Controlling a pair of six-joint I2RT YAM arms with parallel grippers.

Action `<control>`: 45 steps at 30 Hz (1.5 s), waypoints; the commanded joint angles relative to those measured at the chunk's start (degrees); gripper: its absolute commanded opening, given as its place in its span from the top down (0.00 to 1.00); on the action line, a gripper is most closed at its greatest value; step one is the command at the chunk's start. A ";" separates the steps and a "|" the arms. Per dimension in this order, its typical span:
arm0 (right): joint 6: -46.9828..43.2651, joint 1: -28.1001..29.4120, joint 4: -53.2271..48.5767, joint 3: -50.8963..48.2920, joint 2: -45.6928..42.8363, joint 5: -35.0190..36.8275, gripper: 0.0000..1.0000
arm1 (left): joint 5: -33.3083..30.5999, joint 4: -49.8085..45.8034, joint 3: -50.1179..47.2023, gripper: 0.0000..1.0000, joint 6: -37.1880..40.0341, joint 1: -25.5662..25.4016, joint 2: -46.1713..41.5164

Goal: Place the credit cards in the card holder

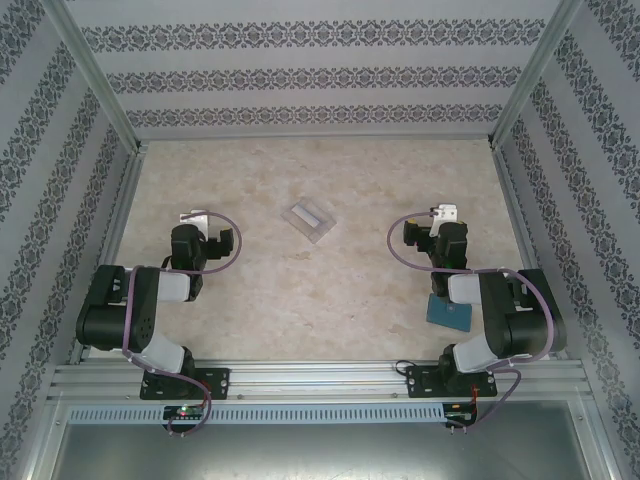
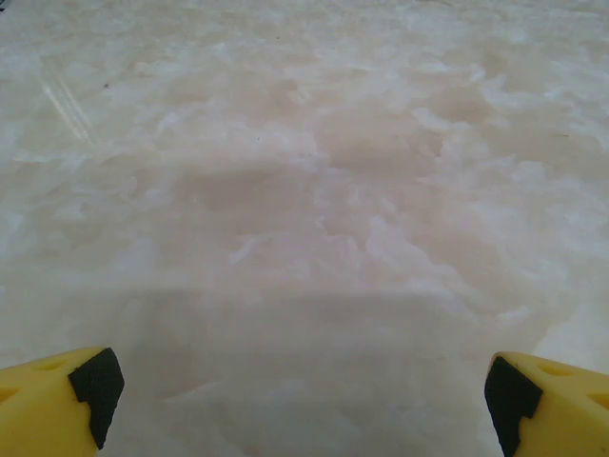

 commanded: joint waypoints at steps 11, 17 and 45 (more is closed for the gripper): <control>-1.54 -0.85 3.14 1.35 0.65 -2.61 0.02 | 1.34 4.06 1.21 0.01 1.31 0.48 0.86; -0.75 -1.23 3.10 1.33 0.71 -2.07 0.02 | 1.28 4.06 1.20 0.01 1.30 0.43 0.86; 63.14 -2.20 -90.45 15.40 -36.38 9.12 0.02 | 10.78 -48.64 10.59 0.01 -31.84 0.36 -36.79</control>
